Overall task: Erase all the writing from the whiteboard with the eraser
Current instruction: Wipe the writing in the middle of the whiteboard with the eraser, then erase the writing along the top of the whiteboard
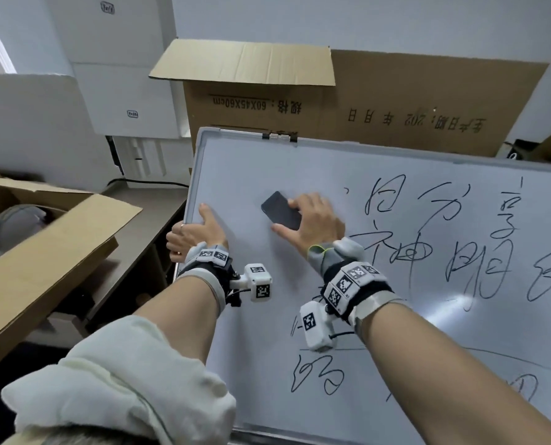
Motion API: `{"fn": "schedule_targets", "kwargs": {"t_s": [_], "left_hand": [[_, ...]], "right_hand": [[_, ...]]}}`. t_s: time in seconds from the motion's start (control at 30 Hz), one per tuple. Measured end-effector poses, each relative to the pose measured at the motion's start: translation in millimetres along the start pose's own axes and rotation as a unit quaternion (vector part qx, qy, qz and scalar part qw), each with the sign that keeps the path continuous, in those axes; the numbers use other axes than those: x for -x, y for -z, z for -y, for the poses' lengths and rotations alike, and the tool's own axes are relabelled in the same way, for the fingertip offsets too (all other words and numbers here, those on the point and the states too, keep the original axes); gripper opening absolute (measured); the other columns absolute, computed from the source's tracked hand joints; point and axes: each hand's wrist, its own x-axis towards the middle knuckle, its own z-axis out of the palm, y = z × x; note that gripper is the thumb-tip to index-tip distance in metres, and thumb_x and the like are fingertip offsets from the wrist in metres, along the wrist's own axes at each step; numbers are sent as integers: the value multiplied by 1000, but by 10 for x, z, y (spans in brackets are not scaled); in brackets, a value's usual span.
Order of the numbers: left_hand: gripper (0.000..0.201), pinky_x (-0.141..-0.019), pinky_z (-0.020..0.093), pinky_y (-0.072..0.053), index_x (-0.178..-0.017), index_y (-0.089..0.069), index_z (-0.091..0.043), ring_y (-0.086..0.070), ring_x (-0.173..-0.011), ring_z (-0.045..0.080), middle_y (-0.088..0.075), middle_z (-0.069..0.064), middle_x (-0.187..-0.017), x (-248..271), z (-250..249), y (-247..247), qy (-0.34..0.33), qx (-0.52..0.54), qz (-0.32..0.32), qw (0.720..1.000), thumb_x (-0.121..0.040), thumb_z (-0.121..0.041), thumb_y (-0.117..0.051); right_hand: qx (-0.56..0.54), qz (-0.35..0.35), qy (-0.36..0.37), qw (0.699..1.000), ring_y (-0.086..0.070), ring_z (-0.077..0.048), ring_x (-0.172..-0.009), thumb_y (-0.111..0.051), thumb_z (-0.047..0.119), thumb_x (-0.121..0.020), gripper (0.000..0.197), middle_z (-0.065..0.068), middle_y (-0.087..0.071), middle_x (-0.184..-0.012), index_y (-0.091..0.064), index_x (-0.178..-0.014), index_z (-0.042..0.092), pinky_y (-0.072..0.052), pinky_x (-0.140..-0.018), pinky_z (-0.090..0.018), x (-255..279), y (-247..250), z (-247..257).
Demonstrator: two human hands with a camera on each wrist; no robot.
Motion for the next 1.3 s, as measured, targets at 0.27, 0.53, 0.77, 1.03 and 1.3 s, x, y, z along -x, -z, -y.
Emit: {"fn": "schedule_targets", "kwargs": {"t_s": [0.27, 0.53, 0.77, 1.03, 1.3], "left_hand": [[70, -106, 48, -25, -111, -59, -3, -43, -122, 33, -55, 17, -123, 22, -17, -27, 17, 10, -14, 1000, -85, -66, -42], [69, -107, 48, -25, -118, -59, -2, -42, -124, 32, -55, 15, -126, -17, -18, -9, 16, 20, -12, 1000, -86, -62, -44], [68, -105, 48, -26, -118, -60, -6, -44, -122, 33, -56, 14, -124, 11, 18, -54, 7, 8, -4, 1000, -84, -62, -46], [58, -115, 48, -19, -122, -58, -3, -44, -132, 32, -51, 13, -140, 138, -387, -48, -43, 116, -58, 991, -74, -35, -55], [52, -121, 43, -9, -138, -52, -30, -22, -147, 17, -39, -9, -153, 1063, -1507, -367, -373, 99, 138, 912, -85, -32, -55]], "right_hand": [[-31, -154, -254, 954, -49, -26, -112, -65, 57, -74, 50, -3, -55, -115, -52, -109, 24, -37, -68, -32, -333, 516, -707], [-13, -96, -149, 984, -52, -22, -105, -67, 59, -72, 47, 1, -57, -109, -56, -105, 28, -43, -70, -32, -284, 266, -396], [-53, -126, -243, 960, -48, -23, -112, -68, 56, -74, 50, -1, -54, -117, -51, -108, 25, -49, -77, -36, -130, 390, -520], [-63, -78, -202, 974, -50, -17, -109, -69, 60, -69, 51, 7, -55, -110, -52, -107, 30, -43, -71, -29, -135, 340, -358], [-86, -167, -285, 940, -54, -20, -104, -67, 64, -67, 55, 5, -55, -108, -50, -104, 27, -51, -73, -35, -227, 818, -1005]]}}
